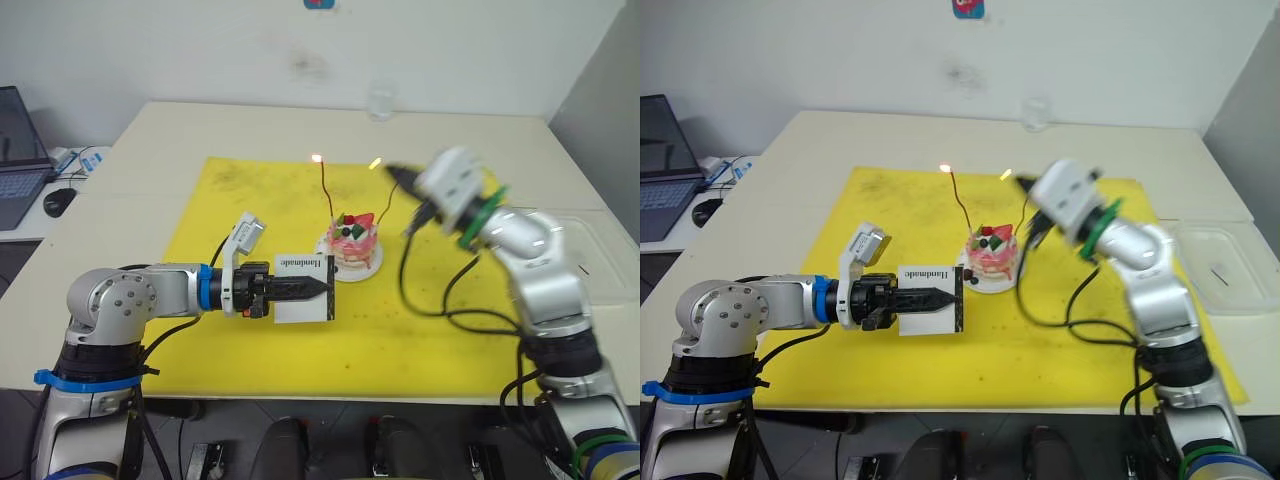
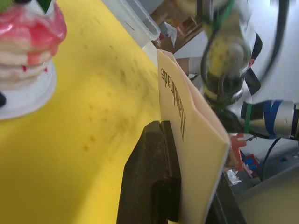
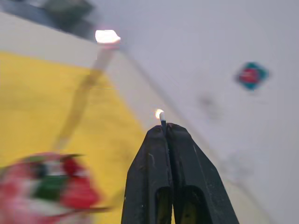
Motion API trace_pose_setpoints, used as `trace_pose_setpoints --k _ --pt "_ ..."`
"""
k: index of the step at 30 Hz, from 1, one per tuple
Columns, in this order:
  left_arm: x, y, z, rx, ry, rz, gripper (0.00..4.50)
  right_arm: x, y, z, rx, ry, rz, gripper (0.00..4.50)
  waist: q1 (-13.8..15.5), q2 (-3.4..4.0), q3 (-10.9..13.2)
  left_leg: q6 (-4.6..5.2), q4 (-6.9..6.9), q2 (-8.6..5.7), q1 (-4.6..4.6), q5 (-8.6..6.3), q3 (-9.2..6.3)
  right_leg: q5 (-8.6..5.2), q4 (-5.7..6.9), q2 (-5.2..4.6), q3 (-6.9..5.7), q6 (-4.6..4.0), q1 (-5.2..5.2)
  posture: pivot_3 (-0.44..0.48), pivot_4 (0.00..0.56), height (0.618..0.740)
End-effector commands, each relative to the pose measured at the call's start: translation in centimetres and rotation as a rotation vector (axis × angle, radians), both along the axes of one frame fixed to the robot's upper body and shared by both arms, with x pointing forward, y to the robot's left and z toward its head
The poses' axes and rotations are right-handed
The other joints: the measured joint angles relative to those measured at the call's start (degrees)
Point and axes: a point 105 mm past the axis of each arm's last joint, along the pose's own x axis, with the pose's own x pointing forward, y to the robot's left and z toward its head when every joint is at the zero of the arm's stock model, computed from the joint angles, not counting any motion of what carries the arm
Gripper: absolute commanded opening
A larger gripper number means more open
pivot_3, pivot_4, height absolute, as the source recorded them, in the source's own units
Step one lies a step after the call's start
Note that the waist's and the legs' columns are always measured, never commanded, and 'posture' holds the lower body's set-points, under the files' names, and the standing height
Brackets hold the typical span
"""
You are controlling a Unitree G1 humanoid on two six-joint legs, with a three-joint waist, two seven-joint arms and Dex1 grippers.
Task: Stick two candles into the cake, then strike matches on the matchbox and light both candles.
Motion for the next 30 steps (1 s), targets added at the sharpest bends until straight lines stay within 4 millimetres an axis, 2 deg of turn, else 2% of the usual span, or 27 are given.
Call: trace_pose_setpoints --k 1,5,10,16,19,26,30 --pt "-0.4 -0.3 0.9 -0.025 -0.036 -0.030 0.00 -2.6 1.2 -0.1 -0.007 -0.031 0.105 0.03 0.02 0.00 0.00 0.00 -0.01 0.00 -0.01 0.00 0.05 -0.01 0.00 0.00 0.04 -0.02 -0.01 0.000 0.150 0.740" --pt "-0.2 -0.5 0.9 -0.025 -0.036 -0.037 0.00 -4.1 1.6 -1.6 -0.052 0.001 0.173 0.03 0.02 0.01 0.00 0.00 -0.06 0.05 -0.02 -0.02 0.03 -0.12 0.04 0.05 0.03 0.08 -0.06 0.000 0.150 0.740" --pt "-0.2 -0.3 1.0 -0.021 -0.037 -0.038 0.00 -4.9 1.0 -1.7 -0.063 -0.027 0.176 0.03 -0.11 0.01 0.00 0.00 -0.03 0.04 0.04 -0.02 0.03 -0.10 0.10 0.06 0.02 0.07 -0.05 0.000 0.150 0.740" --pt "-0.3 -0.2 1.0 -0.018 -0.035 -0.039 0.00 -3.6 -2.4 -1.7 -0.045 -0.031 0.013 0.03 0.04 0.01 0.00 0.01 0.03 0.02 0.04 -0.01 0.01 -0.05 0.11 0.04 0.02 0.03 0.00 0.000 0.150 0.740" --pt "-0.3 -0.3 1.0 -0.018 -0.036 -0.043 0.00 -2.6 -3.3 -1.3 -0.048 -0.053 -0.049 0.03 -0.05 0.01 0.00 0.01 0.03 0.03 0.05 -0.01 0.02 -0.05 0.10 0.05 0.03 0.03 0.00 0.000 0.150 0.740" --pt "-0.1 -0.6 1.0 -0.022 -0.040 -0.055 0.00 -1.2 -2.3 -1.0 -0.075 -0.077 -0.035 0.03 -0.09 0.01 0.00 0.01 -0.01 0.03 0.04 -0.02 -0.01 -0.06 0.11 0.13 -0.01 0.02 -0.03 0.000 0.150 0.740" --pt "-0.1 -0.5 1.0 -0.023 -0.041 -0.055 0.00 -1.2 -1.6 -0.9 -0.074 -0.087 0.002 0.03 -0.08 0.01 0.01 0.01 -0.01 0.04 0.03 -0.02 0.01 -0.06 0.10 0.10 0.02 0.02 -0.03 0.000 0.150 0.740"
